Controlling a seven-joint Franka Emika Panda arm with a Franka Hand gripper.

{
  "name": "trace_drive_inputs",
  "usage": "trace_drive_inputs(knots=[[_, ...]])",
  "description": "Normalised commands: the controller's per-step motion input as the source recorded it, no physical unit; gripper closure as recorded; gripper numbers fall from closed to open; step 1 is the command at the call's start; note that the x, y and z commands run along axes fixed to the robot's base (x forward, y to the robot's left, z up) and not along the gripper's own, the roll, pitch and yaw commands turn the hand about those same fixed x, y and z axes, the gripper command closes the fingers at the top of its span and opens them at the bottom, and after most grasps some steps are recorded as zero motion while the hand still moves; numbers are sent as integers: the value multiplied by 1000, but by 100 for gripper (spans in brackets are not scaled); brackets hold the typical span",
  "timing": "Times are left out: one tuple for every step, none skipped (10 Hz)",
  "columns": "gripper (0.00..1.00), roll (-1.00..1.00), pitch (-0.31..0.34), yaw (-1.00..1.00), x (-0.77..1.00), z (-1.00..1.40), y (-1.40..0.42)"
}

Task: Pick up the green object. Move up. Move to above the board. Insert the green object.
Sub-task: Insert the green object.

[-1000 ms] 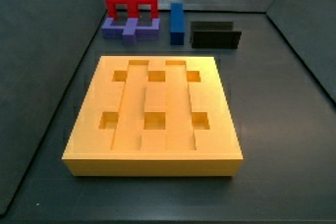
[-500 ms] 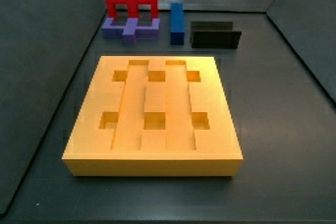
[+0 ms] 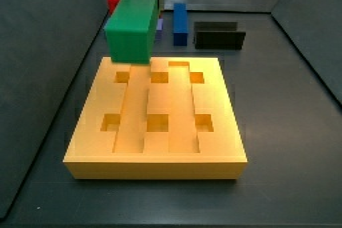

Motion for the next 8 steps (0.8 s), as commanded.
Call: trace_drive_inputs(knots=[[100,-94,-89,54,-51,-823,-186],[100,-79,-109,14,-60,-843,-177],[100,-73,-129,0,-103,-817,-200],[100,-69,-137,0,-54,-491,-77],[100,0,-91,0,0,-397,-69],[100,0,-76,20,0,-469,-46],[100,0,-87,54,-14,-389,-26],[100,0,-80,129,-23,-249,-123]])
